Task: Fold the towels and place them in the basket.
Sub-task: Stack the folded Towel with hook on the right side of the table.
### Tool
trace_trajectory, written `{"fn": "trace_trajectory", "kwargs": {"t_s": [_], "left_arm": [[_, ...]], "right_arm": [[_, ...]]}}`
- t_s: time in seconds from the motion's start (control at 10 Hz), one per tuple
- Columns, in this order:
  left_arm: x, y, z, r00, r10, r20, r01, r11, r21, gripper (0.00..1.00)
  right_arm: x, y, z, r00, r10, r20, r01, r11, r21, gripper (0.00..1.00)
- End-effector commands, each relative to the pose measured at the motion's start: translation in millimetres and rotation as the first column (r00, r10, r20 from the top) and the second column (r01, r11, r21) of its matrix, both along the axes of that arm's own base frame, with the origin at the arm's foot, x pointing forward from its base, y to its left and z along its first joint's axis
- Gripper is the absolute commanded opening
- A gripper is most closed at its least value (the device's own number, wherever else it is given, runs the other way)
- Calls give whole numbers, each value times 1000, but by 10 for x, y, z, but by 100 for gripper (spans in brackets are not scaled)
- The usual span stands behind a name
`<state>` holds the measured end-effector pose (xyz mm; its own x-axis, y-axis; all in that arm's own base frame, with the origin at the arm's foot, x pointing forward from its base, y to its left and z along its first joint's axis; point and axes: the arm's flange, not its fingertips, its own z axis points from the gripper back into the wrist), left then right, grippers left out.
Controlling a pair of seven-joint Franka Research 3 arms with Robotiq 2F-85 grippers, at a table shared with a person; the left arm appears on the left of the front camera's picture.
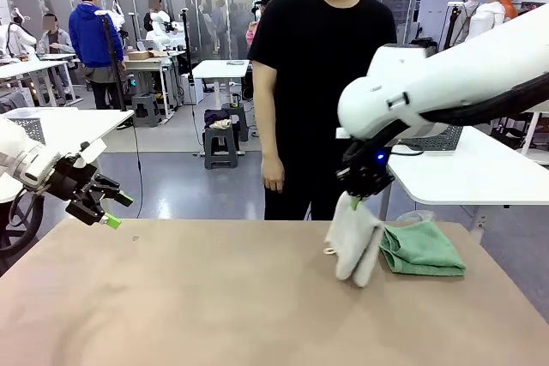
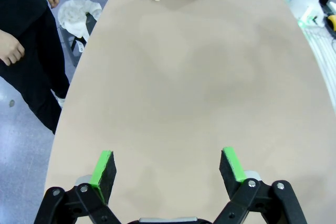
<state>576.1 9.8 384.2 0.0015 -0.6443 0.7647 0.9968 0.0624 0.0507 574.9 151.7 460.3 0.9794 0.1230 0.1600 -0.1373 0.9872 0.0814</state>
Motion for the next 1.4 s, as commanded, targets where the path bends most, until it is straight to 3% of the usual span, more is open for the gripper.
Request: {"fn": "trace_trajectory", "kwargs": {"t_s": [0.0, 0.2, 0.5, 0.9, 1.3], "left_arm": [[0, 0, 14, 1000, 0, 3, 0, 1000, -1, 87], [0, 0, 14, 1000, 0, 3, 0, 1000, -1, 87], [0, 0, 14, 1000, 0, 3, 0, 1000, -1, 87], [0, 0, 14, 1000, 0, 3, 0, 1000, -1, 87], [0, 0, 14, 1000, 0, 3, 0, 1000, -1, 87]], "right_arm": [[47, -265, 190, 999, 29, 33, -31, 997, 73, 5], [152, -451, 390, 999, -1, 48, -5, 993, 118, 5], [239, -740, 587, 998, -63, 7, 61, 991, 118, 5], [291, -895, 548, 994, -109, 2, 109, 992, 64, 5], [201, -894, 590, 996, -89, 3, 88, 991, 100, 5]]}}
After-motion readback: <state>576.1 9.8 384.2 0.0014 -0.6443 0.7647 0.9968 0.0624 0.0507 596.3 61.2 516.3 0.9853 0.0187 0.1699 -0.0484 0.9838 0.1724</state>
